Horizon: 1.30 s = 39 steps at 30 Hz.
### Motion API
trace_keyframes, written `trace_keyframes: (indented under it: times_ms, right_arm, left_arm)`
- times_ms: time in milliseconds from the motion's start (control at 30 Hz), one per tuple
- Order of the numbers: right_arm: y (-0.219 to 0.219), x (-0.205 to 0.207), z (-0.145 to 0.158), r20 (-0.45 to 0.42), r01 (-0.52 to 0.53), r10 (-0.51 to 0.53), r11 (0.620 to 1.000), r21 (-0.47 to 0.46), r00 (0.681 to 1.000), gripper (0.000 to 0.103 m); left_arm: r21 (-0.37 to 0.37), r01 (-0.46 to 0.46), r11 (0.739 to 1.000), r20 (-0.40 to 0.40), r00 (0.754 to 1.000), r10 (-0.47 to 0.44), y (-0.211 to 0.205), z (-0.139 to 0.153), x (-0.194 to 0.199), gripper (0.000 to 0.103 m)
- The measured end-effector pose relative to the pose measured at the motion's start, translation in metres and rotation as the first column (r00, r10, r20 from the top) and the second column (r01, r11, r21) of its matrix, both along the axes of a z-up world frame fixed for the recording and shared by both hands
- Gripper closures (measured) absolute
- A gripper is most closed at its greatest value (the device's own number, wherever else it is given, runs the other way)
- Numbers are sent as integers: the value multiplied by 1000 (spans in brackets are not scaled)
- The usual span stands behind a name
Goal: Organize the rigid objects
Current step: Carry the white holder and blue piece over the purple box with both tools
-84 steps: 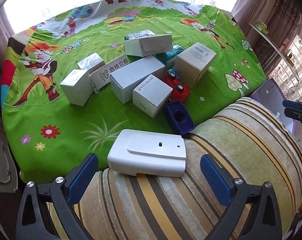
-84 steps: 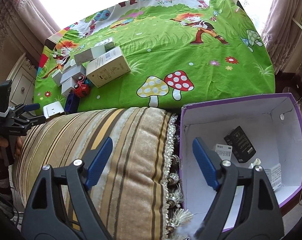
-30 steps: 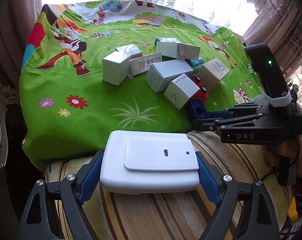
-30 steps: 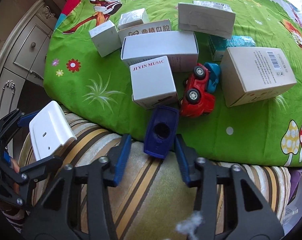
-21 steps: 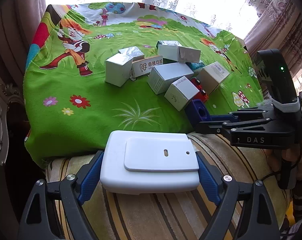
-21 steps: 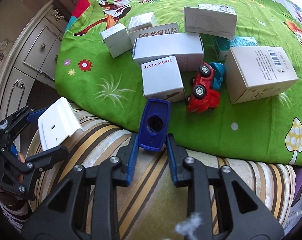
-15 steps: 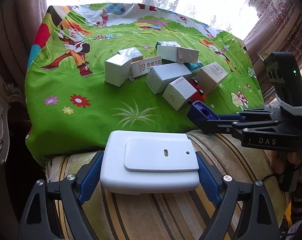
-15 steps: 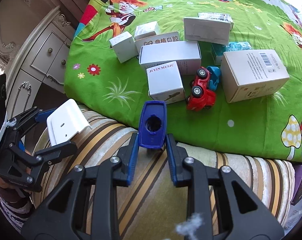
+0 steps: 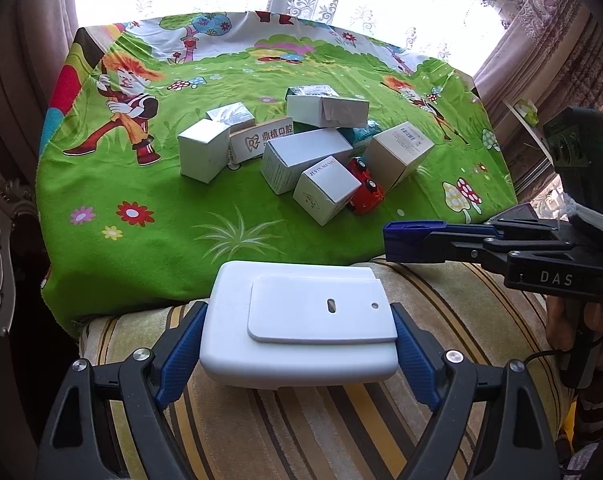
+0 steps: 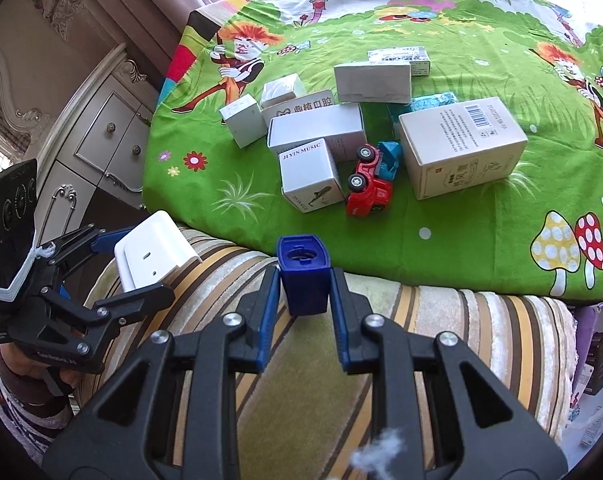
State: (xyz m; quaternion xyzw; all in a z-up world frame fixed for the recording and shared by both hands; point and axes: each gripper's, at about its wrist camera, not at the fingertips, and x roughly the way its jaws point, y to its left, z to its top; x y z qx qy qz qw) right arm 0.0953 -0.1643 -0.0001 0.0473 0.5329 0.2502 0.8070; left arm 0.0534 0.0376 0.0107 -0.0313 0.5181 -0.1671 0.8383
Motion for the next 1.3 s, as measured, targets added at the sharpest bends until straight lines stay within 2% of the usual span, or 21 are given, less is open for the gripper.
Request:
trace_keyframes:
  times_ms: [300, 600, 800, 1033, 1300]
  right_arm:
    - [-45, -16, 15, 22, 84, -85, 995, 53, 996, 74]
    - [-127, -43, 26, 35, 227, -229, 971, 72, 973, 74]
    - [-199, -66, 25, 30, 360, -363, 931, 65, 931, 74]
    - [-278, -90, 18, 23, 514, -516, 856, 57, 856, 74]
    - [-341, -101, 6, 16, 613, -613, 790, 31, 790, 74]
  left_arm:
    - [-26, 59, 998, 23, 998, -58, -35, 11, 2, 15]
    - [-45, 171, 984, 40, 985, -170, -97, 21, 2, 15]
    - [-43, 270, 962, 63, 962, -267, -149, 33, 0, 15]
    - [-26, 380, 924, 80, 923, -377, -212, 43, -4, 15]
    - [-4, 474, 881, 77, 878, -472, -273, 44, -8, 15]
